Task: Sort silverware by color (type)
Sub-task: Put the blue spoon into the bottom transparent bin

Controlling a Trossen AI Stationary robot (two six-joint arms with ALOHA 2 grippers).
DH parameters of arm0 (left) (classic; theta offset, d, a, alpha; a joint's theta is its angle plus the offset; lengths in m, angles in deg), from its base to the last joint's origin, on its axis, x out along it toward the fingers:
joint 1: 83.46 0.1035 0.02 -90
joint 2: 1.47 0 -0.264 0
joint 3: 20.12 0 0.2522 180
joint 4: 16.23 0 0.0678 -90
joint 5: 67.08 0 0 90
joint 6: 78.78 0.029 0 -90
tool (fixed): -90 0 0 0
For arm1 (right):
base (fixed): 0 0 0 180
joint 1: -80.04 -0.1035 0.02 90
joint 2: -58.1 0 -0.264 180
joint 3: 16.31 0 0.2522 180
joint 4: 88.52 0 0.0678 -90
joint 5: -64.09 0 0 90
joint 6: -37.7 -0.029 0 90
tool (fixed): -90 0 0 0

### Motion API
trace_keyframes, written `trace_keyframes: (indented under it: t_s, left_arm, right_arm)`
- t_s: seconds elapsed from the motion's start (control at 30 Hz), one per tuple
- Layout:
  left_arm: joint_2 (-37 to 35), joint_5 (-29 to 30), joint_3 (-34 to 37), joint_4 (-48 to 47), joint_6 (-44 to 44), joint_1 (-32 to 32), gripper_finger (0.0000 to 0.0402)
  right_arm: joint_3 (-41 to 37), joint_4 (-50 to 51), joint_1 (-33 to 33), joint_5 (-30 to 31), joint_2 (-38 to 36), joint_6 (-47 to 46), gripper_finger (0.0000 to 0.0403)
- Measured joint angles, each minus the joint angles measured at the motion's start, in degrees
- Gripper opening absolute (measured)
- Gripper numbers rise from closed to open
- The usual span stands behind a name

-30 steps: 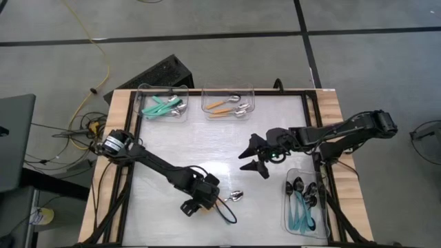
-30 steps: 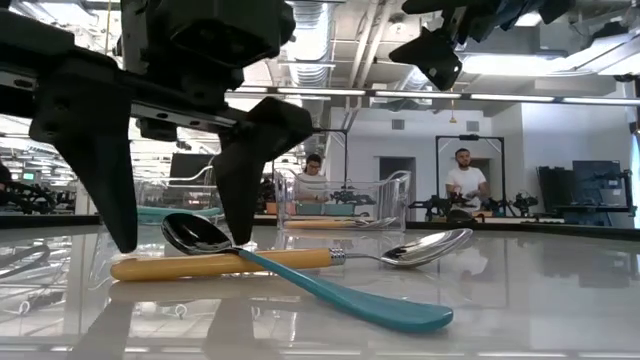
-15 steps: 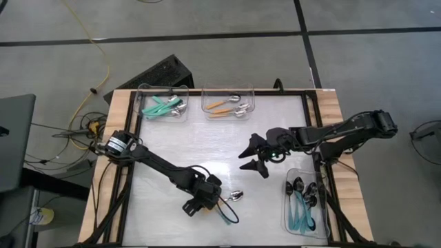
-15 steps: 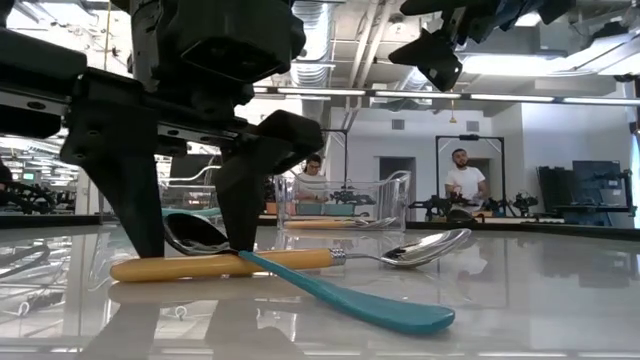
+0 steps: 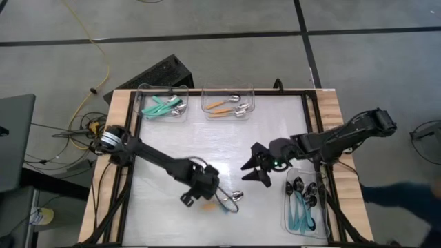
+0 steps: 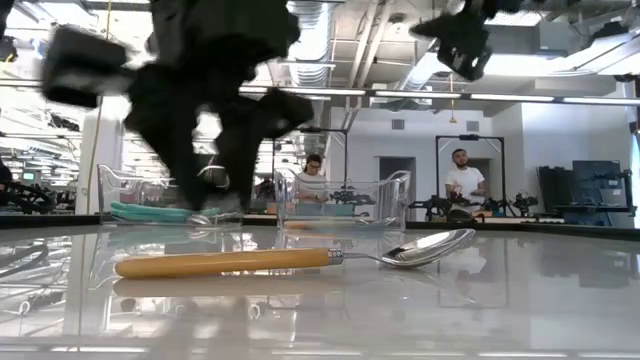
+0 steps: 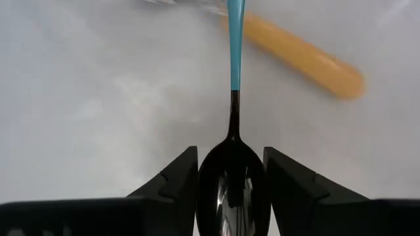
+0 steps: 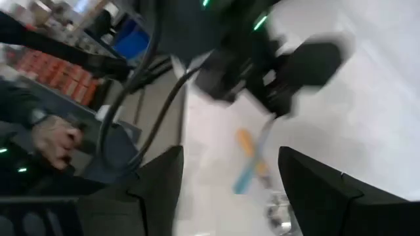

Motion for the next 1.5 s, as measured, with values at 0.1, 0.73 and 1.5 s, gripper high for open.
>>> trace_keyframes:
  t_s: [0.1,0.73,1.5]
  left_arm:
    - [-4.6,1.2,0.0,-0.1,0.1,1.6,0.0126]
    - [-15.9,21.1,-0.1,0.9,-2.8,2.6,0.0126]
    - [-16.0,20.2,-0.1,0.2,-3.3,2.4,0.0126]
  right_arm:
    - [0.0,-2.1,-4.0,2.9,0.0,-3.9,0.0274]
    - [0.3,-6.4,-12.6,26.9,8.8,-36.4,0.0274]
    - [7.8,-5.3,-9.8,24.5,17.8,-34.9,0.0022]
